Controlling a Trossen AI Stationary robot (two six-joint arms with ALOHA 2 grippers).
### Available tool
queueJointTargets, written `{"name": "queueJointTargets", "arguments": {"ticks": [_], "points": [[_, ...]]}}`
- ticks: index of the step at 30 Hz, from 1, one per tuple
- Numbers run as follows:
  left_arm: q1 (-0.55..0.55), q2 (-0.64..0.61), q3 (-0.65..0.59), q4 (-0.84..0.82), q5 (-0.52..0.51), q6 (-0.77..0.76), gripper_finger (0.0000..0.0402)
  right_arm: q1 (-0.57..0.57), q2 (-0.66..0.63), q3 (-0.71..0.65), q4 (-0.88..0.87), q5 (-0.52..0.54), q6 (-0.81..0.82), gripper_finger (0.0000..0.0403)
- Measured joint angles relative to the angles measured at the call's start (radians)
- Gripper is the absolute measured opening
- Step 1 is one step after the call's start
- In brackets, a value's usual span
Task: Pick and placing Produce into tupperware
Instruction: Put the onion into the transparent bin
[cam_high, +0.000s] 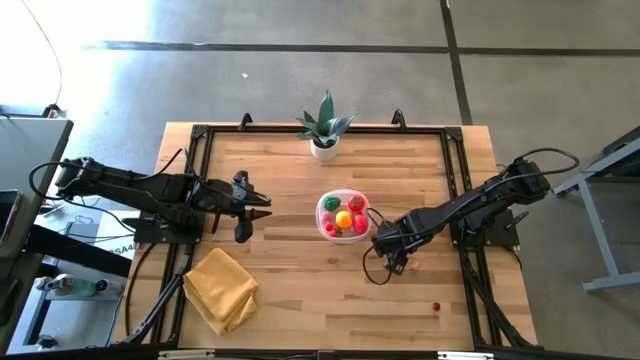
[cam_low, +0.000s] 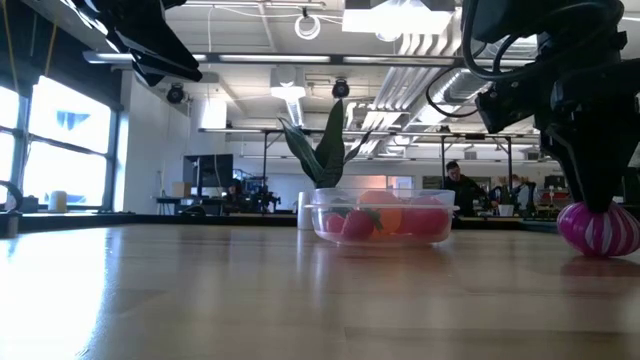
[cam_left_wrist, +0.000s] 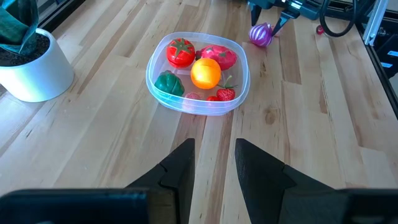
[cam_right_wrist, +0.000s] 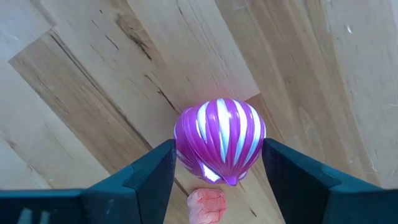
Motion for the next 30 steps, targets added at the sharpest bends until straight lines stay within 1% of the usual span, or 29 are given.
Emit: {"name": "queueJointTargets", "arguments": {"ticks": [19, 23, 30], "points": [[0.0, 0.0, 0.0, 0.0, 0.0, 0.0, 0.0106, 0.0, 0.0, 0.0, 0.016, -0.002, 0.073, 0.0234], [0.0, 0.0, 0.0, 0.0, 0.0, 0.0, 0.0106, 0.0, 0.0, 0.0, 0.016, -0.001, 0.091, 0.0253], [0.0, 0.0, 0.0, 0.0, 0.0, 0.0, 0.0106, 0.0, 0.0, 0.0, 0.016, -0.002, 0.091, 0.0304]]}}
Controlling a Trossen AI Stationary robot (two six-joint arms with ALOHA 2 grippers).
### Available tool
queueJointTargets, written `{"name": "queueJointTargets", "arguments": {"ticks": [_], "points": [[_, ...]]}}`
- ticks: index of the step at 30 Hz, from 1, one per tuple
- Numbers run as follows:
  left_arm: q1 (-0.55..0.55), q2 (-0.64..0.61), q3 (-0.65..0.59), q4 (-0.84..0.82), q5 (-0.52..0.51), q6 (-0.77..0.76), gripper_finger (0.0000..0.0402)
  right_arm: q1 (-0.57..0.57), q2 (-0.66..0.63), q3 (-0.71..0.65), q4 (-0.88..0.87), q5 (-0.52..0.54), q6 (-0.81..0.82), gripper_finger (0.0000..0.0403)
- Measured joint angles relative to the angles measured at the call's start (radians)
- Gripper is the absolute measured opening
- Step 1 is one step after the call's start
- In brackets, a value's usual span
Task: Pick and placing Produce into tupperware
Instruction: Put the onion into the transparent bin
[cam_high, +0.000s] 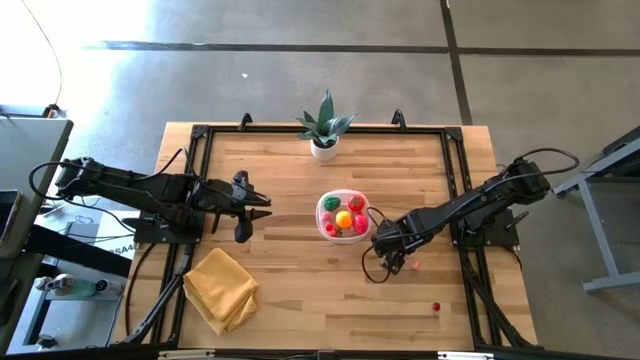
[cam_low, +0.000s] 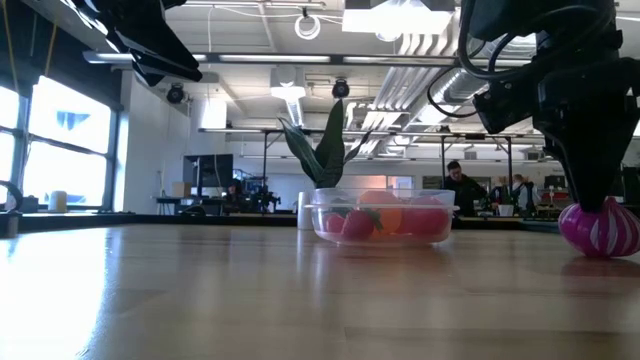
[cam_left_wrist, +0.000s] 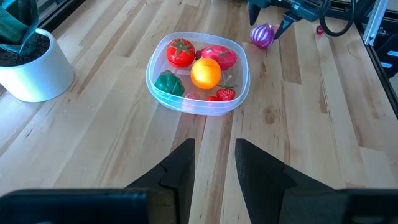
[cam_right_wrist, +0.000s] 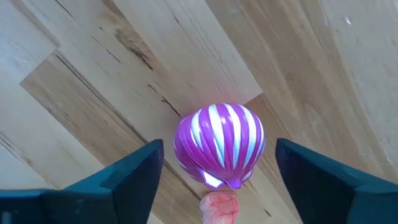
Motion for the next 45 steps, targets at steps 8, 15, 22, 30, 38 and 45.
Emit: {"name": "queueJointTargets", "arguments": {"ticks": [8, 15, 22, 30, 38, 45], "points": [[0.0, 0.0, 0.0, 0.0, 0.0, 0.0, 0.0106, 0.007, 0.0, -0.023, 0.03, 0.01, 0.005, 0.0342], [0.0, 0.0, 0.0, 0.0, 0.0, 0.0, 0.0106, 0.034, 0.0, -0.04, 0.071, 0.038, 0.022, 0.0359], [0.0, 0.0, 0.0, 0.0, 0.0, 0.0, 0.0106, 0.039, 0.0, -0.043, 0.066, 0.045, 0.039, 0.036], [0.0, 0.0, 0.0, 0.0, 0.0, 0.0, 0.0106, 0.039, 0.0, -0.094, 0.145, 0.036, 0.053, 0.036], [0.0, 0.0, 0.0, 0.0, 0.0, 0.0, 0.0106, 0.039, 0.0, -0.101, 0.144, 0.01, 0.049, 0.036], [0.0, 0.0, 0.0, 0.0, 0.0, 0.0, 0.0106, 0.039, 0.0, -0.101, 0.108, 0.006, 0.072, 0.036]]}}
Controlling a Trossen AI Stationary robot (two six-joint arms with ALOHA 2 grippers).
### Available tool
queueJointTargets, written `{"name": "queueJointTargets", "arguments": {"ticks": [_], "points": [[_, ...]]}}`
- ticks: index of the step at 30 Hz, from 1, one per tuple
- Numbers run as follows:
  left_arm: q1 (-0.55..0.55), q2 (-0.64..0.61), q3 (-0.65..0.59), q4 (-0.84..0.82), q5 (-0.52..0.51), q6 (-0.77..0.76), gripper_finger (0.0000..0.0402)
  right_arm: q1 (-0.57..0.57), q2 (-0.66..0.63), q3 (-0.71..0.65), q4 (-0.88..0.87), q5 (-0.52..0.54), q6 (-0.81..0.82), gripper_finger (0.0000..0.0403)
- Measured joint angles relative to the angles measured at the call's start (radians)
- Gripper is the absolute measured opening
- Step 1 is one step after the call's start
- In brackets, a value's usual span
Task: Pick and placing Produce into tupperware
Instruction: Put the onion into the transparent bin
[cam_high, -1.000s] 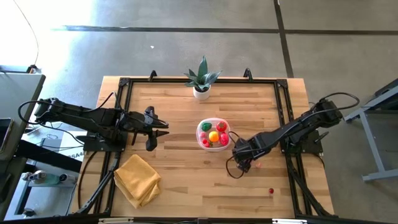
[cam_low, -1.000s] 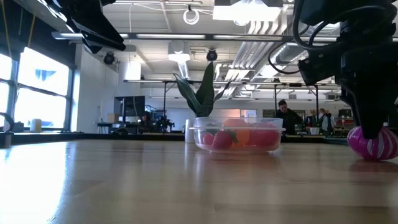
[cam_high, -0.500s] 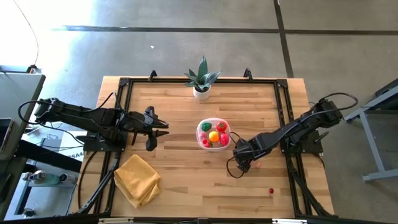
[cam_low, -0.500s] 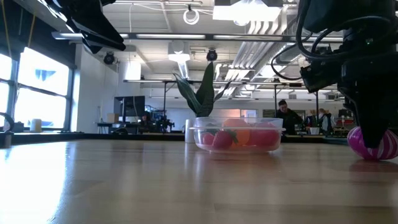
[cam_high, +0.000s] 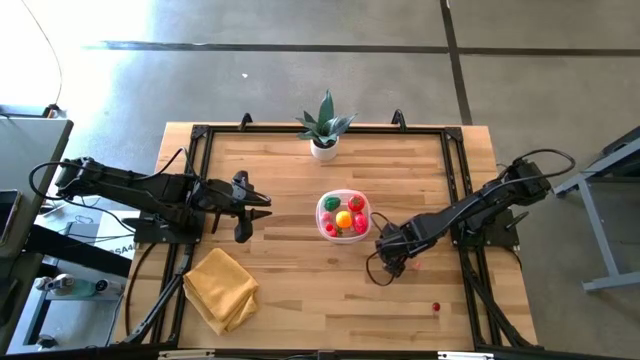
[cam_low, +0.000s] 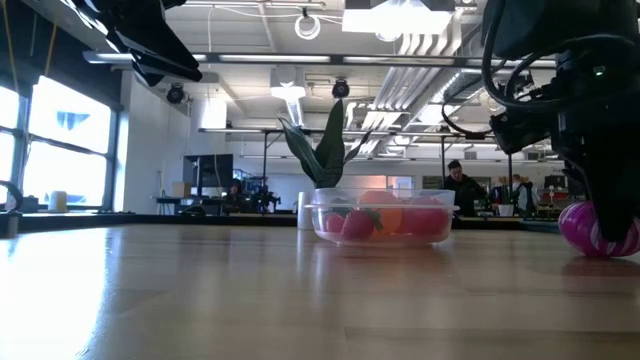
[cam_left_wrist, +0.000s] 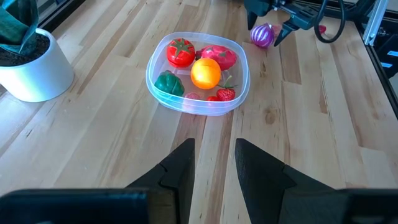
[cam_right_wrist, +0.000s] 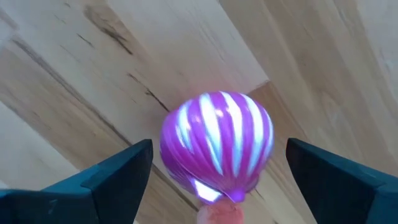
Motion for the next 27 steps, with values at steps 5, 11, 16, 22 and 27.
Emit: {"name": "queueJointTargets", "arguments": {"ticks": [5, 11, 16, 22, 27], "points": [[0.0, 0.0, 0.0, 0.0, 0.0, 0.0, 0.0106, 0.0, 0.0, 0.0, -0.004, -0.003, 0.006, 0.036], [0.0, 0.0, 0.0, 0.0, 0.0, 0.0, 0.0106, 0.0, 0.0, 0.0, 0.002, -0.003, 0.002, 0.036], [0.0, 0.0, 0.0, 0.0, 0.0, 0.0, 0.0106, 0.0, 0.005, 0.0, 0.004, -0.002, 0.001, 0.036], [0.0, 0.0, 0.0, 0.0, 0.0, 0.0, 0.0106, 0.0, 0.027, 0.0, 0.029, -0.001, -0.016, 0.036], [0.0, 0.0, 0.0, 0.0, 0.0, 0.0, 0.0106, 0.0, 0.027, 0.0, 0.03, 0.004, -0.016, 0.036]]}}
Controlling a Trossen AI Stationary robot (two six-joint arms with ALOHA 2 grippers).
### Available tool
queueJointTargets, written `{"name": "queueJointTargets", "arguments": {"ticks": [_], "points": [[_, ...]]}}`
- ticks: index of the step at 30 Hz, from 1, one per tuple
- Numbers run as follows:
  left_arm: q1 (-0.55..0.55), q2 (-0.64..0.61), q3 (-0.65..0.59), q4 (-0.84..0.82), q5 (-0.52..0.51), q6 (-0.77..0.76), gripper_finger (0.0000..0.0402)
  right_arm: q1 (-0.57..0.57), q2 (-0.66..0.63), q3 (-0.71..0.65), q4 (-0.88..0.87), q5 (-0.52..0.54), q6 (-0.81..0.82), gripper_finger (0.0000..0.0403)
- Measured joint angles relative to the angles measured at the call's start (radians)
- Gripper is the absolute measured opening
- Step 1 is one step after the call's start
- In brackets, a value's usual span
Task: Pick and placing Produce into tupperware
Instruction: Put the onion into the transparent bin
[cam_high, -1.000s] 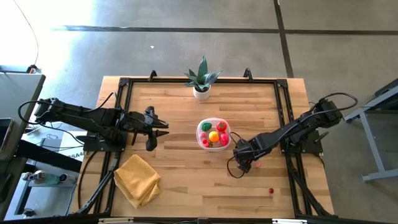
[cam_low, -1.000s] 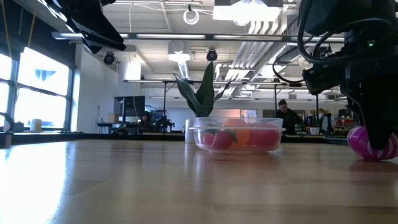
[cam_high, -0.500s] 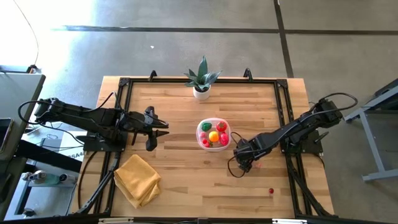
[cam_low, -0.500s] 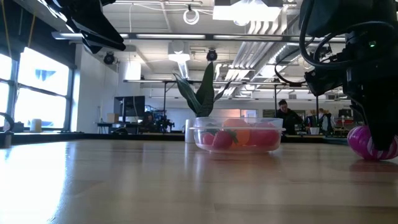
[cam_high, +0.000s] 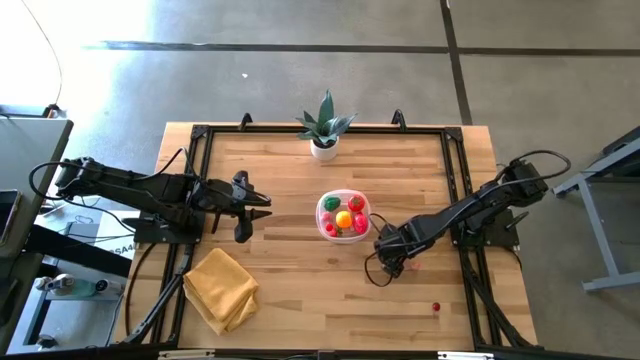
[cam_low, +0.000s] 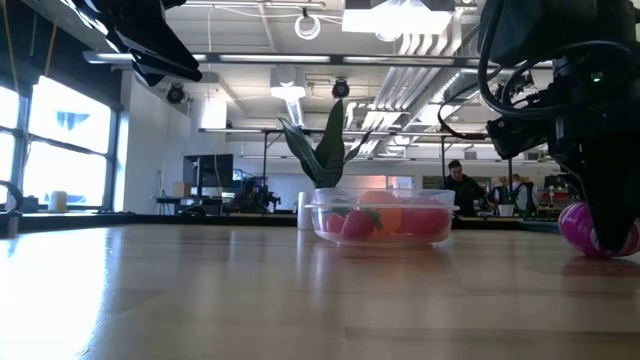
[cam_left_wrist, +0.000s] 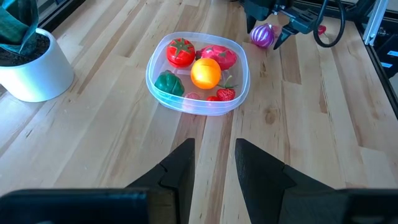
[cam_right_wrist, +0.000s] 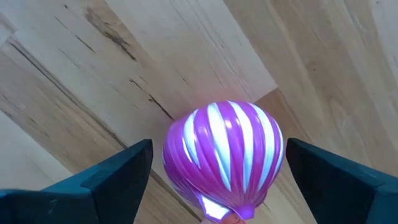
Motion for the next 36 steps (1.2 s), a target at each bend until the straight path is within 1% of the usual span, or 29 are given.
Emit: {"name": "queueJointTargets", "arguments": {"ticks": [5, 15, 28, 36], "points": [[0.0, 0.0, 0.0, 0.0, 0.0, 0.0, 0.0106, 0.0, 0.0, 0.0, -0.001, 0.0, 0.0, 0.0355], [0.0, 0.0, 0.0, 0.0, 0.0, 0.0, 0.0106, 0.0, 0.0, 0.0, 0.0, 0.0, 0.0, 0.032], [0.0, 0.0, 0.0, 0.0, 0.0, 0.0, 0.0106, 0.0, 0.0, 0.0, 0.0, 0.004, -0.006, 0.0316], [0.0, 0.0, 0.0, 0.0, 0.0, 0.0, 0.0106, 0.0, -0.001, 0.0, 0.003, 0.004, -0.006, 0.0284]]}}
